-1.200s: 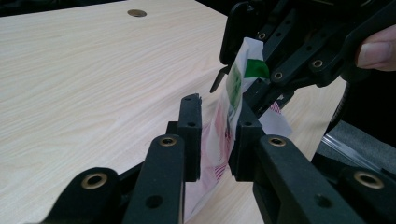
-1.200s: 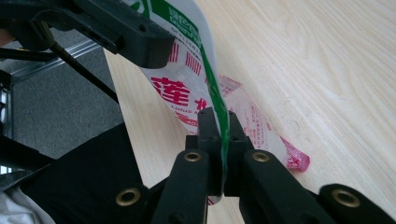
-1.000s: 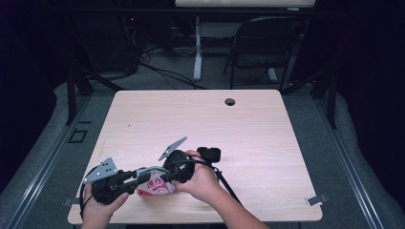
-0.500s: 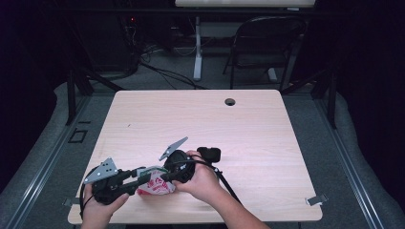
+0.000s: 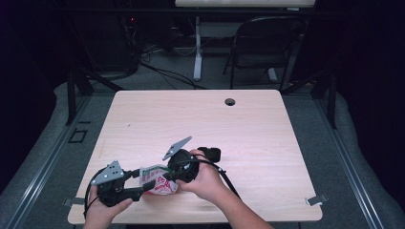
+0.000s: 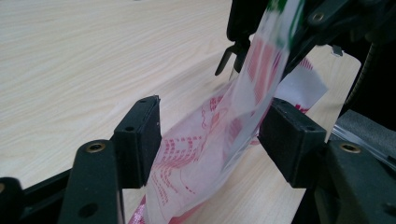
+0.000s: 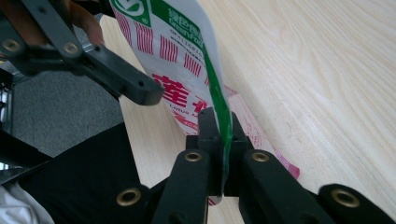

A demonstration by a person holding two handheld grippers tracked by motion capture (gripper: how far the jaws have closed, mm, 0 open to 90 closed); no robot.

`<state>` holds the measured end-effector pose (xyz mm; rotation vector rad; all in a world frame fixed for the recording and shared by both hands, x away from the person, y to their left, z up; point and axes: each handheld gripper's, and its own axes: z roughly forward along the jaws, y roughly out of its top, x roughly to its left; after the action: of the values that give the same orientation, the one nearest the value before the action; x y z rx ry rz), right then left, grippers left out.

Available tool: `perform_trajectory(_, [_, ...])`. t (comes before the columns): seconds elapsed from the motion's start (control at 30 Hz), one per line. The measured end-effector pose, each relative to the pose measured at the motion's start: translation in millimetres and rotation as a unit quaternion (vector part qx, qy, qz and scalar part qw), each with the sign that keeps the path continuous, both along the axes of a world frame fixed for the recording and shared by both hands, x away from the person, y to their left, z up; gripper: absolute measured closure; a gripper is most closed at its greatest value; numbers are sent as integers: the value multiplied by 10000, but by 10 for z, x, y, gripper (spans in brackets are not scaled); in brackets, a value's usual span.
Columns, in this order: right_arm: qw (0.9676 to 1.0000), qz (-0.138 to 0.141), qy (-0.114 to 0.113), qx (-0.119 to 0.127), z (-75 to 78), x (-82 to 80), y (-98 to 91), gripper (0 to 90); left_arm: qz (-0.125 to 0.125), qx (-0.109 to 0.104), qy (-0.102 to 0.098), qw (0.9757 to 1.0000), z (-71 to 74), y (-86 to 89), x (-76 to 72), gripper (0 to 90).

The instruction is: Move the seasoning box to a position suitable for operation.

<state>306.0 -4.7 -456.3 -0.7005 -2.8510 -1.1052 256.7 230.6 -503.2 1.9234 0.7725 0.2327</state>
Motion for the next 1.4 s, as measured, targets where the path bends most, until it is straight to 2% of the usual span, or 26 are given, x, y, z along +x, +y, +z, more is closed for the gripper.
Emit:
perform_trajectory(0.07, [10000,14,10,19,4,0,-23,900,-30,54,-26,10000,-49,-13,9,371])
perform_trajectory(0.17, [10000,53,-1,-45,17,15,-66,900,-87,5,58,9999,-135,-24,31,358])
perform_trajectory(0.2, [10000,-17,31,58,5,8,-70,900,-97,41,92,9999,-160,-26,37,355])
perform_trajectory(0.4, [10000,-15,0,43,13,29,-128,900,-146,168,208,9995,-318,-69,67,355])
perform_trajectory(0.47, [10000,-21,17,2,24,29,-147,900,-158,138,260,9994,-373,-84,78,355])
perform_trajectory(0.63, [9999,-44,-12,124,22,31,-174,900,-188,286,341,9988,-498,-106,108,344])
perform_trajectory(0.73, [9999,-53,25,96,34,28,-187,900,-185,232,397,9988,-561,-115,125,331])
perform_trajectory(1.0, [10000,17,-3,38,40,31,-197,900,-280,372,499,9977,-680,-164,171,309])
perform_trajectory(1.13, [9999,21,-14,109,47,19,-207,900,-326,330,582,9972,-721,-182,182,300])
perform_trajectory(1.23, [10000,62,-41,66,57,10,-222,900,-340,281,631,9970,-736,-192,188,291])
perform_trajectory(1.4, [9999,106,-57,67,38,-5,-238,900,-396,339,665,9964,-759,-216,191,284])
